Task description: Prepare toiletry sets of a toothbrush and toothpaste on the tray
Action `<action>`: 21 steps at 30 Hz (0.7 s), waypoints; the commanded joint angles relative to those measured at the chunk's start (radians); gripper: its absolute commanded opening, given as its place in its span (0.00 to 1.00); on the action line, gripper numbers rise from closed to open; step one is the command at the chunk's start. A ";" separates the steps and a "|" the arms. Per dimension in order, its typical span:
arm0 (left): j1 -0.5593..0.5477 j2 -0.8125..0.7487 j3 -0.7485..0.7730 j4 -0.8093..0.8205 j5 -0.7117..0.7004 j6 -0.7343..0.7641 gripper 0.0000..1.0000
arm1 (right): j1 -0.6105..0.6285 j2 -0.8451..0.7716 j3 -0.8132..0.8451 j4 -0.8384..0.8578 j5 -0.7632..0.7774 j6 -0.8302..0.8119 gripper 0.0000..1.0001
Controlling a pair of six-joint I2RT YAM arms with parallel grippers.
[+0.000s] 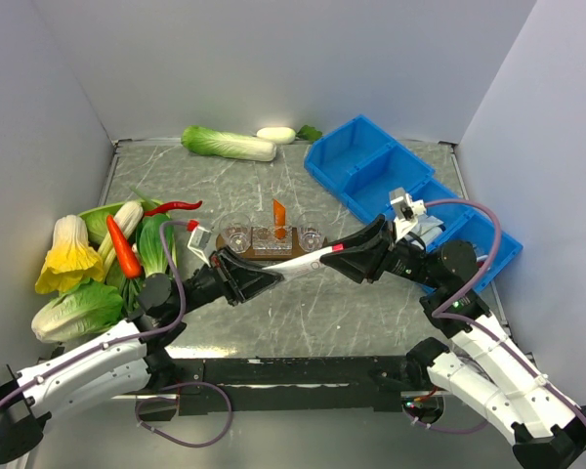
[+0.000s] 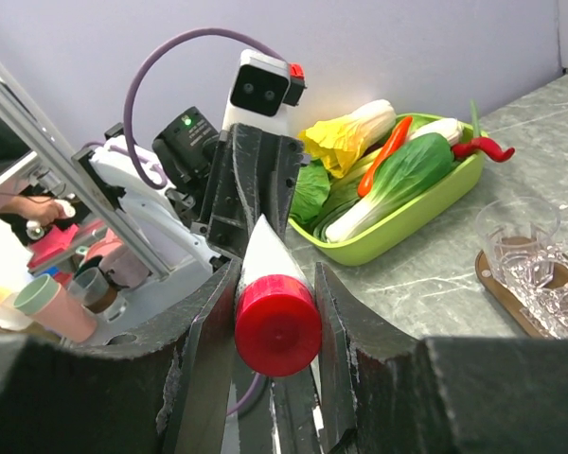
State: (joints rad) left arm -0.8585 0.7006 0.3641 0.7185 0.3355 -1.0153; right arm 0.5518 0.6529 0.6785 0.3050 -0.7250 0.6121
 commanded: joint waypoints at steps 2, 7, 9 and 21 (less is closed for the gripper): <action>0.001 -0.001 0.018 0.042 0.013 -0.003 0.03 | 0.005 -0.016 -0.005 0.040 0.030 -0.017 0.00; 0.001 -0.044 0.006 0.000 -0.038 0.047 0.01 | 0.003 -0.030 0.000 -0.032 0.102 -0.046 0.14; 0.001 -0.059 0.021 -0.042 -0.065 0.082 0.01 | 0.005 -0.032 0.009 -0.064 0.131 -0.057 0.27; 0.013 -0.052 0.386 -0.715 -0.210 0.388 0.01 | 0.003 -0.136 0.079 -0.372 0.424 -0.178 0.92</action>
State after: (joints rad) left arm -0.8555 0.6460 0.6216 0.1867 0.2050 -0.7494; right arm 0.5571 0.5819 0.6884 0.0338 -0.4370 0.5053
